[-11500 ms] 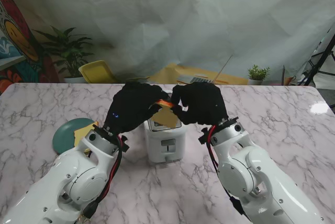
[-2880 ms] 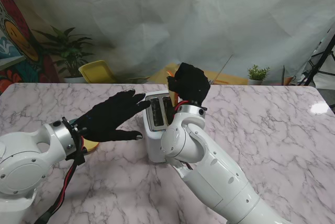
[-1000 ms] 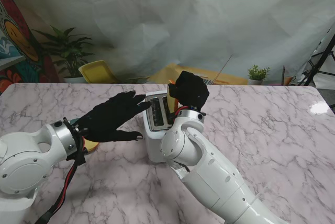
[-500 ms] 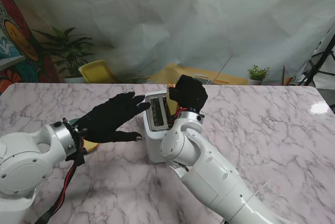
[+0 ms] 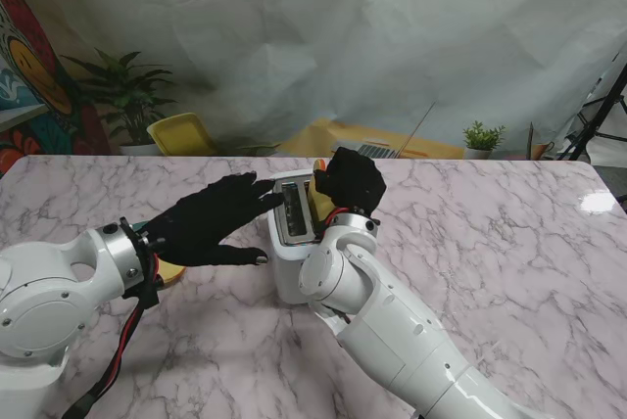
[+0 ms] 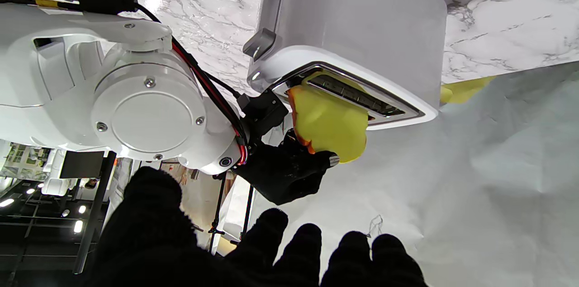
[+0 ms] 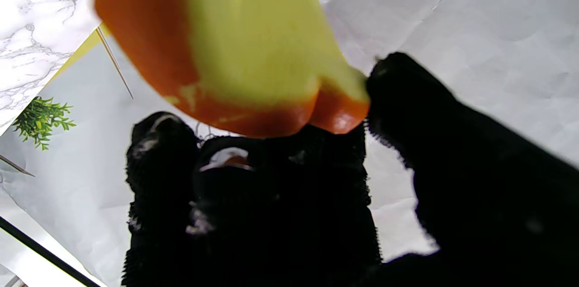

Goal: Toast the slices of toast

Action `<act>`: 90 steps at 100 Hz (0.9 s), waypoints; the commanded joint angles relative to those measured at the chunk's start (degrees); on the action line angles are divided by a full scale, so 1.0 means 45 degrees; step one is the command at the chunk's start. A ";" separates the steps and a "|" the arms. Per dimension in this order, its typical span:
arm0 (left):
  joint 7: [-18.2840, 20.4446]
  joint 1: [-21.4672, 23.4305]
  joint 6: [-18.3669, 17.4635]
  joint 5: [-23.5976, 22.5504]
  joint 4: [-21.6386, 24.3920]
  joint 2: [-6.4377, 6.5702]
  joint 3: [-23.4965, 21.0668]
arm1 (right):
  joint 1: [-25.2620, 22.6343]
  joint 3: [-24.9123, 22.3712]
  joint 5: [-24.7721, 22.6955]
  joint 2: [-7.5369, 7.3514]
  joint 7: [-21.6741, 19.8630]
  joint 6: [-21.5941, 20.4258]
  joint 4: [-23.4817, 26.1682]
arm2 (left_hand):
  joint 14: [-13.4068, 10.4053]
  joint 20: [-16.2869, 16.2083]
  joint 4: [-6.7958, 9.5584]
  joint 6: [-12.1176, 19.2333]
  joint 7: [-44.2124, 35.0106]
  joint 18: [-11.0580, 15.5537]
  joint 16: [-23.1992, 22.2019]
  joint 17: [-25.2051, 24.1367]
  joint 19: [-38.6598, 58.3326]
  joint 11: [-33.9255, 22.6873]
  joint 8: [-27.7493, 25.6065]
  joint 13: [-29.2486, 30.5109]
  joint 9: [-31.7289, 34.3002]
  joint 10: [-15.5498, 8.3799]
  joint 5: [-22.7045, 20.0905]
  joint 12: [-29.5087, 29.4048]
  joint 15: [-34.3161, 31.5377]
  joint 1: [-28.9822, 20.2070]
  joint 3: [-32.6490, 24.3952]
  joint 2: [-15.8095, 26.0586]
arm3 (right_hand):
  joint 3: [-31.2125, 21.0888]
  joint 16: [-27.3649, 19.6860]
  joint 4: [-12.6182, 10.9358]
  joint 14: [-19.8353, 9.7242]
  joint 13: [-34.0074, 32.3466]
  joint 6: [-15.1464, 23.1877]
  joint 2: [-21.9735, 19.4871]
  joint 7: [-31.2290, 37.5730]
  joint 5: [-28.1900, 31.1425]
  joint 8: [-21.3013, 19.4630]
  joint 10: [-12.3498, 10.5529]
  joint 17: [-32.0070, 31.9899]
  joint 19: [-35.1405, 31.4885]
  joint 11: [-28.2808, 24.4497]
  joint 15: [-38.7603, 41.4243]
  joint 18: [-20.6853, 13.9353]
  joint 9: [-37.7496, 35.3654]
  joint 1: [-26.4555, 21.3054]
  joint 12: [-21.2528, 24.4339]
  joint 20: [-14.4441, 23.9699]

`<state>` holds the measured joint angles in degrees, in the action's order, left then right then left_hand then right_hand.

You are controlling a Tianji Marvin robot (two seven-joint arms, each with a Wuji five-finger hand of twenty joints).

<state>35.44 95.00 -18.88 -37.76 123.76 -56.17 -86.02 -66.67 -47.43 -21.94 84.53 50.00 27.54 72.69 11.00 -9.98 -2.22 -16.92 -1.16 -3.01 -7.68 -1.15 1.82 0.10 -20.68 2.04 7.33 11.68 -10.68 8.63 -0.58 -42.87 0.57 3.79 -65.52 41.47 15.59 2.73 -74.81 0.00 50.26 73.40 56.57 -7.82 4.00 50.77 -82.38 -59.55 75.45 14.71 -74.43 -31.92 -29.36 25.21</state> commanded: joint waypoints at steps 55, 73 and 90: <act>0.0124 -0.0241 0.0022 -0.0136 0.0024 0.0010 0.0285 | -0.0197 -0.0124 -0.0503 -0.0095 0.0240 -0.0032 0.0549 | -0.0144 -0.0028 0.0165 0.0020 0.0025 0.0601 -0.0060 -0.0113 -0.0364 0.0126 0.0152 -0.0309 -0.0467 -0.0057 0.0200 0.0195 0.0272 -0.0019 0.0346 0.0387 | -0.0456 0.0040 -0.0467 -0.0994 -0.0176 0.0515 -0.0088 0.0725 0.0259 -0.0192 0.1343 0.0049 -0.0412 -0.1074 0.0012 -0.0154 -0.0189 -0.0126 -0.0149 0.0087; 0.0117 -0.0228 0.0016 -0.0153 0.0017 0.0009 0.0285 | -0.0093 -0.0056 -0.0493 0.0002 0.0478 -0.0102 0.0283 | -0.0129 -0.0030 0.0165 0.0016 0.0022 0.0599 -0.0063 -0.0113 -0.0365 0.0124 0.0150 -0.0306 -0.0462 -0.0060 0.0194 0.0195 0.0272 -0.0019 0.0349 0.0384 | -0.0470 0.0033 -0.0476 -0.1036 -0.0183 0.0497 -0.0104 0.0732 0.0257 -0.0185 0.1341 0.0082 -0.0423 -0.1091 0.0014 -0.0167 -0.0209 -0.0120 -0.0151 0.0076; 0.0125 -0.0192 -0.0010 -0.0169 0.0017 0.0012 0.0264 | 0.0117 -0.0030 -0.0323 0.0182 0.0806 -0.0159 -0.0125 | -0.0128 -0.0031 0.0168 0.0019 0.0020 0.0598 -0.0060 -0.0113 -0.0366 0.0126 0.0149 -0.0311 -0.0466 -0.0060 0.0191 0.0195 0.0277 -0.0031 0.0343 0.0385 | -0.0475 0.0035 -0.0472 -0.1087 -0.0181 0.0491 -0.0122 0.0745 0.0255 -0.0175 0.1335 0.0129 -0.0420 -0.1089 0.0031 -0.0204 -0.0230 -0.0107 -0.0142 0.0057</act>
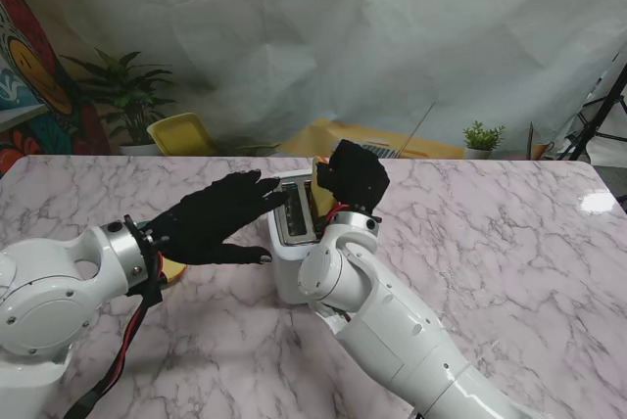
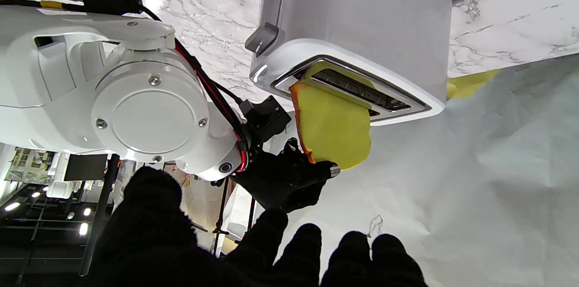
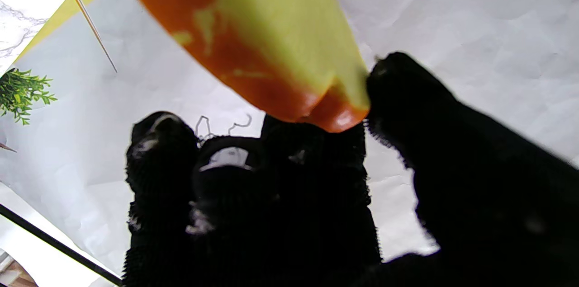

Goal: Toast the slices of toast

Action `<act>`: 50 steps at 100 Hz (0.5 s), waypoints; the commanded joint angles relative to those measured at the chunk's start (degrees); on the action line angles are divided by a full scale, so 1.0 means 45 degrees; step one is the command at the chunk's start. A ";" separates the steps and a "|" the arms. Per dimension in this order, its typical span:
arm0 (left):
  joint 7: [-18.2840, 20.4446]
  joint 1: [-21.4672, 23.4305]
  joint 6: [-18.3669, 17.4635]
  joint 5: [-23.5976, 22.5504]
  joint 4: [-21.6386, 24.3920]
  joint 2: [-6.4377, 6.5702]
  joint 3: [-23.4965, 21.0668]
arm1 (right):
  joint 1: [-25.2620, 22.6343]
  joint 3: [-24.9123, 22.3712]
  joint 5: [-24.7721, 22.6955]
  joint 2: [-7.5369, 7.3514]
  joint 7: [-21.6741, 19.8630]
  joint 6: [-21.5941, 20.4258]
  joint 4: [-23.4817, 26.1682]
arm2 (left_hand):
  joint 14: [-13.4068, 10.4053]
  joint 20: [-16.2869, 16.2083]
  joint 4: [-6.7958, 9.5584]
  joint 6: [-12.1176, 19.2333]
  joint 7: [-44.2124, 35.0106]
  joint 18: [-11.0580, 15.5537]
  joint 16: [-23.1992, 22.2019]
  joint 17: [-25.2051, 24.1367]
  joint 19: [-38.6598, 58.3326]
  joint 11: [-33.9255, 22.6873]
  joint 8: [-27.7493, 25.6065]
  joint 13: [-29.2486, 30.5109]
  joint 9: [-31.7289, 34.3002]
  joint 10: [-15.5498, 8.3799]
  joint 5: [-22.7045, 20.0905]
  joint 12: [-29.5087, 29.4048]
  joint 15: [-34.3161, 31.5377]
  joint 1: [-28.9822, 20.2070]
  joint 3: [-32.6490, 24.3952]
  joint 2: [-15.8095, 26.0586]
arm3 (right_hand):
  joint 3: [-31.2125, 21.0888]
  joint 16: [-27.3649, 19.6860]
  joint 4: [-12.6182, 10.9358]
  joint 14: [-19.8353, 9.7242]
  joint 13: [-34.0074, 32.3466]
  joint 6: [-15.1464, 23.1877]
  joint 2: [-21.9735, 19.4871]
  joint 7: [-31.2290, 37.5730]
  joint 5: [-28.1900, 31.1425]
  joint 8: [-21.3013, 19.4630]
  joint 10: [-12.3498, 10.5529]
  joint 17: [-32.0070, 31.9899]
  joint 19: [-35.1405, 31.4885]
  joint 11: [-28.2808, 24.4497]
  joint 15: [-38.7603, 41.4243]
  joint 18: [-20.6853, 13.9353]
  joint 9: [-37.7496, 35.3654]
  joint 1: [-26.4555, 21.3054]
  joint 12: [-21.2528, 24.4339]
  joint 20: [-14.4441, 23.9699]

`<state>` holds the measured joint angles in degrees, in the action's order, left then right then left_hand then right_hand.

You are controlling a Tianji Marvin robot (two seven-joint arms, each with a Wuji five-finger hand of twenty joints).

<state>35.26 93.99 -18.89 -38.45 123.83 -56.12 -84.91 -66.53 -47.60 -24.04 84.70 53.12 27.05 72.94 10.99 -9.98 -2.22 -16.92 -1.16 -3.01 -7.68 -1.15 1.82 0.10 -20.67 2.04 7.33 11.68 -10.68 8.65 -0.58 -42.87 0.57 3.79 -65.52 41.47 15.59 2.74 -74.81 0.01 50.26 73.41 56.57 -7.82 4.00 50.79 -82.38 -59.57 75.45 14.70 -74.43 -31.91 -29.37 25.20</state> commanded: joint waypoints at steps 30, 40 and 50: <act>0.0222 0.0098 -0.0037 0.0045 -0.0008 0.0016 -0.0019 | 0.0495 0.0101 0.0514 0.0424 0.0491 -0.0222 -0.0940 | -0.0131 -0.0028 0.0168 0.0006 0.0018 0.0599 -0.0052 -0.0112 -0.0371 0.0124 0.0145 -0.0311 -0.0465 -0.0055 0.0187 0.0194 0.0279 -0.0027 0.0345 0.0387 | -0.0466 0.0026 -0.0466 -0.1099 -0.0180 0.0483 -0.0159 0.0765 0.0228 -0.0145 0.1328 0.0134 -0.0413 -0.1082 0.0031 -0.0209 -0.0219 -0.0093 -0.0130 0.0034; 0.0227 0.0126 -0.0044 0.0053 -0.0016 0.0018 -0.0043 | 0.0545 0.0129 0.0499 0.0444 0.0553 -0.0273 -0.1047 | -0.0127 -0.0028 0.0167 0.0004 0.0022 0.0600 -0.0048 -0.0111 -0.0371 0.0124 0.0146 -0.0311 -0.0463 -0.0052 0.0196 0.0194 0.0279 -0.0028 0.0346 0.0384 | -0.0465 0.0022 -0.0469 -0.1109 -0.0179 0.0488 -0.0173 0.0774 0.0214 -0.0136 0.1317 0.0136 -0.0415 -0.1090 0.0028 -0.0208 -0.0213 -0.0093 -0.0129 0.0027; 0.0225 0.0171 -0.0041 0.0063 -0.0024 0.0018 -0.0071 | 0.0608 0.0152 0.0515 0.0485 0.0638 -0.0315 -0.1158 | -0.0131 -0.0026 0.0168 0.0016 0.0021 0.0604 -0.0046 -0.0111 -0.0374 0.0126 0.0146 -0.0310 -0.0467 -0.0053 0.0195 0.0193 0.0279 -0.0035 0.0341 0.0395 | -0.0461 0.0020 -0.0471 -0.1111 -0.0180 0.0493 -0.0189 0.0783 0.0205 -0.0129 0.1317 0.0140 -0.0417 -0.1094 0.0027 -0.0206 -0.0212 -0.0092 -0.0127 0.0023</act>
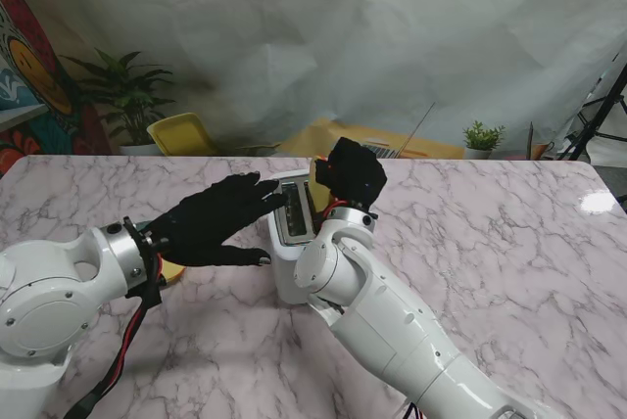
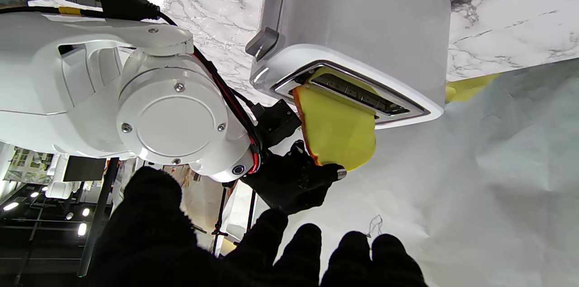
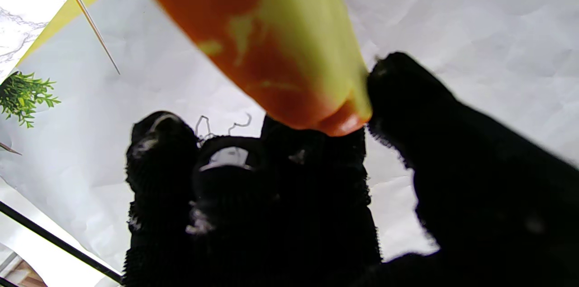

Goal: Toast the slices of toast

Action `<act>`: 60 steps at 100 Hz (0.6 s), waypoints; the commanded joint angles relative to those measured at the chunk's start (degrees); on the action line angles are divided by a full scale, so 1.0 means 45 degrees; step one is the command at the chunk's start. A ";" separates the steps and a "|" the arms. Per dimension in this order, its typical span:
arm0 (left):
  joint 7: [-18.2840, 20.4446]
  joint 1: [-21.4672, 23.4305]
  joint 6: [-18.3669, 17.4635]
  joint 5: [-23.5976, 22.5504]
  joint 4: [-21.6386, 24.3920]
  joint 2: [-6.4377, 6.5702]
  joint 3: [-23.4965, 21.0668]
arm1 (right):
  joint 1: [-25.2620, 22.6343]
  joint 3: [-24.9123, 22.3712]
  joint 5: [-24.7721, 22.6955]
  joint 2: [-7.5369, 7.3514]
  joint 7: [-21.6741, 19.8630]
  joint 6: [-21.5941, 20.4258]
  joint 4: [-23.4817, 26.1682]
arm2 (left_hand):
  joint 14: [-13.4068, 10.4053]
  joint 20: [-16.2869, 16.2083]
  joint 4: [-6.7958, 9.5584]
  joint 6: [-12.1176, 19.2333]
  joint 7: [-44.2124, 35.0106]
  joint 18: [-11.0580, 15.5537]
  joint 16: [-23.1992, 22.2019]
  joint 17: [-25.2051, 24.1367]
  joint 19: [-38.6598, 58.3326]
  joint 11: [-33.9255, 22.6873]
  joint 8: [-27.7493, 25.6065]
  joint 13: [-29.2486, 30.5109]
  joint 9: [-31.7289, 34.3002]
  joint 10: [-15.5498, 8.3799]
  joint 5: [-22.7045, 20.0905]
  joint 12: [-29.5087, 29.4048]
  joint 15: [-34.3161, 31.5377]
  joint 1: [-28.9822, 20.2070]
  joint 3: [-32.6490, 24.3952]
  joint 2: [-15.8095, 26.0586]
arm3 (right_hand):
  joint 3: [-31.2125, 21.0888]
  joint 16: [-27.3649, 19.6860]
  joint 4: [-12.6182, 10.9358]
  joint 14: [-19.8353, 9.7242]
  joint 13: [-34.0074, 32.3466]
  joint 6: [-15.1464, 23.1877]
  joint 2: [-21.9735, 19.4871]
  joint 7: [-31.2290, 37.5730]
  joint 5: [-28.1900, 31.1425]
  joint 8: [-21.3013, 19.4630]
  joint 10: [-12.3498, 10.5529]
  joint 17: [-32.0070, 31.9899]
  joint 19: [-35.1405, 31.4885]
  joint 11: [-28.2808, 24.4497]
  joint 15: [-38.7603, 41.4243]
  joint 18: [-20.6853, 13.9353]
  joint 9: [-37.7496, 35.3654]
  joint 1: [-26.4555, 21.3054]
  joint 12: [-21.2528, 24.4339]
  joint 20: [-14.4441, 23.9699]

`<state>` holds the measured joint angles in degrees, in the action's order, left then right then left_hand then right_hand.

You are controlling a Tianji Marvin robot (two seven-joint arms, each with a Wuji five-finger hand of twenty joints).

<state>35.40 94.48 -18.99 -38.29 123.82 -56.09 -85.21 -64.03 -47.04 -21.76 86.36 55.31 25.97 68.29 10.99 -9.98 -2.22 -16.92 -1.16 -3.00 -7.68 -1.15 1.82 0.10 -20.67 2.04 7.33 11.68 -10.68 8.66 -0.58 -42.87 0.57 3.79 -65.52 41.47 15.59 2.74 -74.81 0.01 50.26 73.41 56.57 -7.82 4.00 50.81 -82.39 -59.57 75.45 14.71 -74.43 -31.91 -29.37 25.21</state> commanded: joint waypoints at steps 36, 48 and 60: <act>0.0191 0.0223 -0.0061 0.0054 -0.0034 0.0014 -0.0146 | 0.0330 0.0178 -0.0012 0.0276 0.0503 -0.0264 -0.0545 | -0.0135 -0.0024 0.0169 0.0017 0.0022 0.0611 -0.0042 -0.0109 -0.0376 0.0130 0.0146 -0.0312 -0.0468 -0.0043 0.0196 0.0186 0.0279 -0.0041 0.0344 0.0390 | -0.0454 0.0003 -0.0493 -0.1154 -0.0182 0.0488 -0.0222 0.0827 0.0174 -0.0088 0.1310 0.0152 -0.0411 -0.1110 0.0006 -0.0239 -0.0200 -0.0065 -0.0116 -0.0004; 0.0172 0.0290 -0.0082 0.0039 -0.0020 0.0011 -0.0212 | 0.0440 0.0299 0.0169 0.0405 0.0509 -0.0289 -0.0753 | -0.0120 -0.0020 0.0170 0.0000 0.0017 0.0605 -0.0036 -0.0109 -0.0379 0.0127 0.0144 -0.0311 -0.0466 -0.0039 0.0184 0.0186 0.0281 -0.0052 0.0345 0.0372 | -0.0450 -0.0002 -0.0494 -0.1163 -0.0182 0.0520 -0.0211 0.0843 0.0167 -0.0079 0.1281 0.0157 -0.0410 -0.1109 0.0001 -0.0246 -0.0204 -0.0063 -0.0107 -0.0011; 0.0170 0.0370 -0.0104 0.0026 0.0008 0.0010 -0.0303 | 0.0505 0.0452 0.0300 0.0489 0.0406 -0.0317 -0.0940 | -0.0124 -0.0017 0.0171 0.0005 0.0018 0.0607 -0.0035 -0.0110 -0.0381 0.0126 0.0145 -0.0310 -0.0464 -0.0055 0.0187 0.0188 0.0279 -0.0063 0.0343 0.0381 | -0.0432 -0.0006 -0.0482 -0.1168 -0.0182 0.0553 -0.0187 0.0848 0.0180 -0.0059 0.1245 0.0167 -0.0403 -0.1100 -0.0005 -0.0278 -0.0218 -0.0057 -0.0095 -0.0023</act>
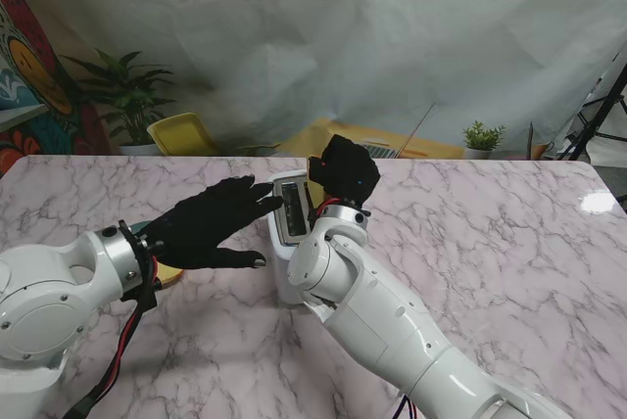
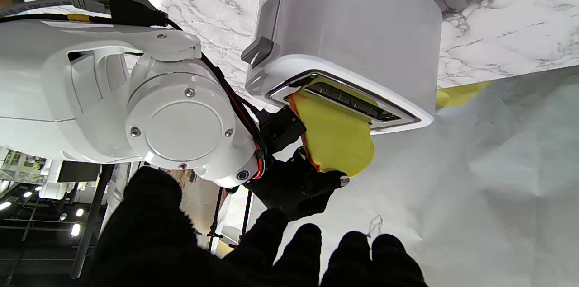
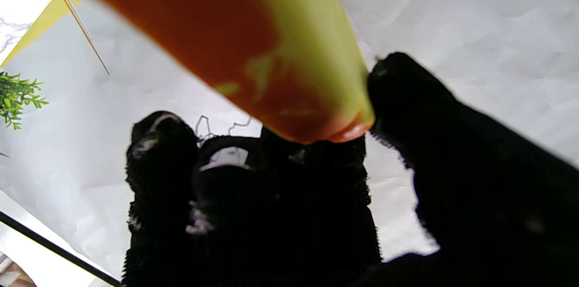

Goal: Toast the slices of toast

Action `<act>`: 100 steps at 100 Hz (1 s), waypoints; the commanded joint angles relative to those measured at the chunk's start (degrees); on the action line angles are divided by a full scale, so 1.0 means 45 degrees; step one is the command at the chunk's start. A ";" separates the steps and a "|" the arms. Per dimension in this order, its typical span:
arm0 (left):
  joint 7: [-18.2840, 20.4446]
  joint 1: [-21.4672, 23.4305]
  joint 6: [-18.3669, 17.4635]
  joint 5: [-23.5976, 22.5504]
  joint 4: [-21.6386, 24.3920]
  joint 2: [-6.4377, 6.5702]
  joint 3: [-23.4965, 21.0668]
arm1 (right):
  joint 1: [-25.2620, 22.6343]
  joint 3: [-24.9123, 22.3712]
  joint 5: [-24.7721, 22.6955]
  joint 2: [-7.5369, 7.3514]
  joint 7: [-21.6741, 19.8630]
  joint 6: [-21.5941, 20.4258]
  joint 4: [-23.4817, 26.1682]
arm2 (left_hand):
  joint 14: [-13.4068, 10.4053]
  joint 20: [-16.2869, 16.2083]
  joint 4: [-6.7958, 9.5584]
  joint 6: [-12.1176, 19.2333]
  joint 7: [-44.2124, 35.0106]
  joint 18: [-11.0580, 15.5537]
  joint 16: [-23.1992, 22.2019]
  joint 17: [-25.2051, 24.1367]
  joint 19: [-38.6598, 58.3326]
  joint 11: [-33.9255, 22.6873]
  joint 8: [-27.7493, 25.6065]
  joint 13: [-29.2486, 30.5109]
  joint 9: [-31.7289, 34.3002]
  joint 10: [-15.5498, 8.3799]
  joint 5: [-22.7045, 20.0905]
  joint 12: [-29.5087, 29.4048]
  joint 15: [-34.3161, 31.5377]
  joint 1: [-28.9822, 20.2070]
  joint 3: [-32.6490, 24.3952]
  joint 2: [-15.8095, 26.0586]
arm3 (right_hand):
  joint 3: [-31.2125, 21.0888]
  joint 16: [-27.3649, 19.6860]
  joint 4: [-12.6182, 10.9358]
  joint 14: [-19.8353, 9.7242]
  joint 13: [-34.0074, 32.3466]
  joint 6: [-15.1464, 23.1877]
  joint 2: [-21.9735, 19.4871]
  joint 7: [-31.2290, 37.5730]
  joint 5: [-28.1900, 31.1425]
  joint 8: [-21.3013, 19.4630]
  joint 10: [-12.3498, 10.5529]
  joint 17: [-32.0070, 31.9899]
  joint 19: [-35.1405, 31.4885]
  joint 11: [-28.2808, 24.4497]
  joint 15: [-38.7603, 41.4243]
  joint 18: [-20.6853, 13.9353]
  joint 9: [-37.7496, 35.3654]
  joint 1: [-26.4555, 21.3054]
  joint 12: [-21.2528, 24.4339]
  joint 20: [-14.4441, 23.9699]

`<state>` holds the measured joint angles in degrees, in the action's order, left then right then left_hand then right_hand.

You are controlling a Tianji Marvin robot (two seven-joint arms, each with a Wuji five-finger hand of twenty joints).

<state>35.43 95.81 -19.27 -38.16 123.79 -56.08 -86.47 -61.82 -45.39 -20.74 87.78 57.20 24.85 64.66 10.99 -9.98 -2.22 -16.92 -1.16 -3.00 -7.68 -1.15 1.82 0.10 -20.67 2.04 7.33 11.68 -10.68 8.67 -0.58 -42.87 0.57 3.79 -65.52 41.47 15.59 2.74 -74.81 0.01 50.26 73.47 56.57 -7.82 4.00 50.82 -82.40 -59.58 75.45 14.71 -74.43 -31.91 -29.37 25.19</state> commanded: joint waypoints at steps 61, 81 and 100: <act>0.0027 0.0204 -0.0121 -0.0091 0.0047 -0.0019 -0.0145 | -0.0505 0.0441 0.0289 0.0074 -0.0890 -0.0052 0.0036 | -0.0128 -0.0004 0.0177 0.0008 0.0018 0.0601 -0.0023 -0.0108 -0.0390 0.0131 0.0144 -0.0312 -0.0468 -0.0041 0.0188 0.0186 0.0283 -0.0132 0.0339 0.0404 | -0.0277 -0.0067 -0.0513 -0.1085 -0.0177 0.0883 -0.0194 0.0775 0.0348 -0.0016 0.0971 0.0139 -0.0357 -0.0929 -0.0110 -0.0281 -0.0343 0.0165 -0.0020 -0.0092; -0.0057 0.0172 -0.0148 -0.0146 0.0017 -0.0033 -0.0094 | -0.0697 0.0392 0.0442 0.0016 -0.1227 0.0220 0.0228 | -0.0120 0.0001 0.0178 0.0017 0.0021 0.0608 -0.0013 -0.0105 -0.0391 0.0131 0.0145 -0.0314 -0.0467 -0.0053 0.0196 0.0180 0.0286 -0.0146 0.0339 0.0398 | 0.0400 -0.0169 -0.0384 -0.1011 -0.0176 0.1298 -0.0461 0.0908 0.0137 -0.0355 0.0704 -0.0232 -0.0373 -0.1194 -0.0263 0.0047 -0.0010 0.0297 -0.0197 -0.0077; -0.0106 0.0169 -0.0151 -0.0196 0.0018 -0.0042 -0.0064 | -0.0993 0.0175 0.0373 -0.0154 -0.1538 0.0703 0.0778 | -0.0124 0.0005 0.0186 0.0005 0.0029 0.0594 -0.0005 -0.0107 -0.0393 0.0136 0.0148 -0.0314 -0.0469 -0.0046 0.0210 0.0166 0.0287 -0.0219 0.0323 0.0382 | 0.0822 -0.0407 -0.0315 -0.0574 -0.0142 0.1907 -0.0596 0.1083 -0.0310 -0.0919 0.0350 -0.0719 -0.0269 -0.1225 -0.0917 0.0848 0.0508 0.0634 -0.0388 -0.0039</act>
<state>34.30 96.62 -19.86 -38.98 123.86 -56.15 -87.04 -64.58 -44.36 -19.23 87.81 50.95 27.15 68.62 10.98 -9.98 -2.22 -16.92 -1.16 -2.99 -7.68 -1.15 1.82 0.10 -20.67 2.04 7.33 11.68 -10.68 8.68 -0.58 -43.23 0.56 3.79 -62.18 41.36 15.54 2.74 -74.30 4.33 48.20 73.54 55.85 -9.30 3.87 48.40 -82.41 -60.34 74.39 16.94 -73.12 -29.70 -29.48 25.18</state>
